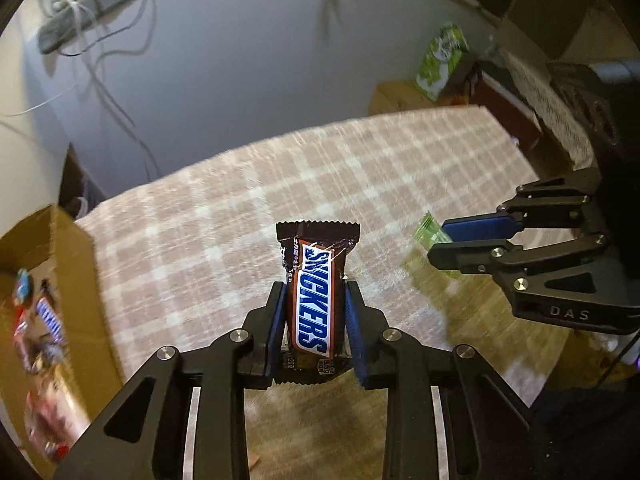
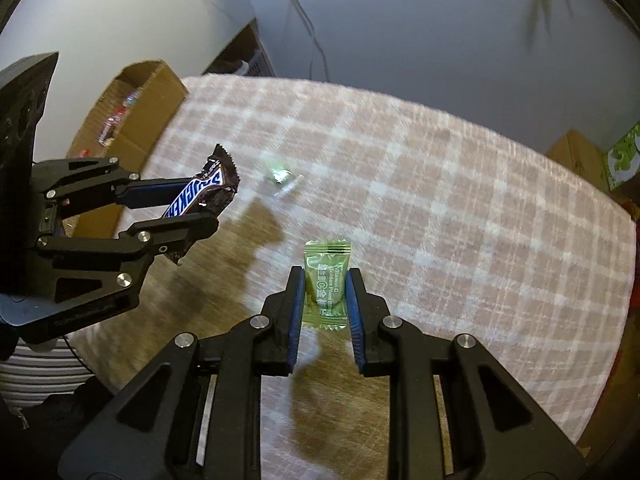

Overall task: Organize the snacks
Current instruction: 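Carry the Snickers bar and green candy over the box and open both grippers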

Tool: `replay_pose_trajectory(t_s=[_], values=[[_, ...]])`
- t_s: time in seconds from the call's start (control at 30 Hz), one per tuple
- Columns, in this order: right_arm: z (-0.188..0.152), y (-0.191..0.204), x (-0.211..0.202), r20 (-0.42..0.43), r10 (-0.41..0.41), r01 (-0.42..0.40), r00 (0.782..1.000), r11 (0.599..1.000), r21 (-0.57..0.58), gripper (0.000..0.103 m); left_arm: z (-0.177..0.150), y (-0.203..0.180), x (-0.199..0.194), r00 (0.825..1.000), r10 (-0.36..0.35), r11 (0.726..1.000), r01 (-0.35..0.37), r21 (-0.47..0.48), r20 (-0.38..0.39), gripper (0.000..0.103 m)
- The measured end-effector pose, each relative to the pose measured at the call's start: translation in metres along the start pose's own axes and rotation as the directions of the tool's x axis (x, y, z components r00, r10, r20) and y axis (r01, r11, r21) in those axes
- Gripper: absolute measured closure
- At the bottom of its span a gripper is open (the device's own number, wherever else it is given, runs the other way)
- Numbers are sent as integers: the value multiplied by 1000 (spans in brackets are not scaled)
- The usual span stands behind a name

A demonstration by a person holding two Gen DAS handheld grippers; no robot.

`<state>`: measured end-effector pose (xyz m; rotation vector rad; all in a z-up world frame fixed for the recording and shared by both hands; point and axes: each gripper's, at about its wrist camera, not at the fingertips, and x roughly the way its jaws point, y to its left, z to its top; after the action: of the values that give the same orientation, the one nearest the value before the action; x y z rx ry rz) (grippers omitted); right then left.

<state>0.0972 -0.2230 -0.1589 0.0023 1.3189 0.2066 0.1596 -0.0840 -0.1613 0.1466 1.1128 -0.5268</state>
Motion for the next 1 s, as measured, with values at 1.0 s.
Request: replay_pose_trajectory(t_s=[1.0], values=[[114, 181, 2, 76, 179, -140, 981, 922, -362, 82, -90, 134, -108, 964, 252, 889, -199, -412, 78, 76]])
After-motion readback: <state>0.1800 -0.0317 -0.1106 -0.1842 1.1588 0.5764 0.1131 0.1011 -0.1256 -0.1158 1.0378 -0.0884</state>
